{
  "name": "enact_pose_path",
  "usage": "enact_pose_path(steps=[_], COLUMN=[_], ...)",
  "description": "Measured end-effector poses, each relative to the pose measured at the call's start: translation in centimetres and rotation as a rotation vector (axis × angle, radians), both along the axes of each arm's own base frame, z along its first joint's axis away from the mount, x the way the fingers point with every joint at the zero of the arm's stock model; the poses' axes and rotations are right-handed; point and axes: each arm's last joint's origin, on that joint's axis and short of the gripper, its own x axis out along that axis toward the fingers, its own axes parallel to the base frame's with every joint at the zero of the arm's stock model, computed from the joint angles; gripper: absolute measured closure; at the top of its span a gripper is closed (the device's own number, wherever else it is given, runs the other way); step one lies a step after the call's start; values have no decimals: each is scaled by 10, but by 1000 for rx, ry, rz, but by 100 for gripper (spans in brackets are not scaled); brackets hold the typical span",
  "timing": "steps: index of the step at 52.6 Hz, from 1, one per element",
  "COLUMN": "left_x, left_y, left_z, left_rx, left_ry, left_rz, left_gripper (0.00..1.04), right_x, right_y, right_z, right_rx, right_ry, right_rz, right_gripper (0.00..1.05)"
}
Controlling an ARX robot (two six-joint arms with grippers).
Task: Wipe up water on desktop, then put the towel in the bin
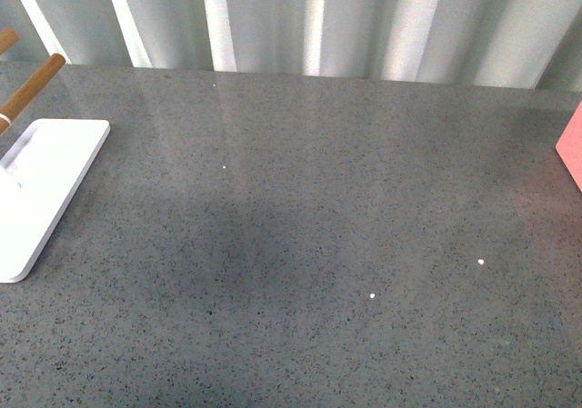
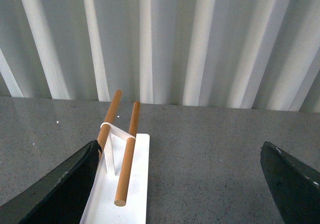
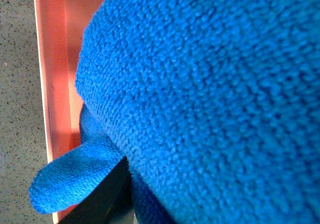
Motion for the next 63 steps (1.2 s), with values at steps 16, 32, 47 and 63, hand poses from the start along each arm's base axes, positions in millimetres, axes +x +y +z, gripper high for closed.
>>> enact_pose_path(steps=[16, 32, 47, 63], left_x=[0, 0, 0, 0], left_y=[0, 0, 0, 0], left_z=[0, 0, 0, 0], left_rx=[0, 0, 0, 0], left_ry=[0, 0, 0, -2], left_rz=[0, 0, 2, 0], left_gripper=[7, 7, 7, 7], right_x=[0, 0, -21, -79], right_y=[0, 0, 15, 55], right_z=[0, 0, -38, -32], right_rx=[1, 1, 345, 281], right_ry=[0, 0, -647, -1220], right_rz=[0, 1, 114, 284], right_gripper=[5, 7, 32, 87])
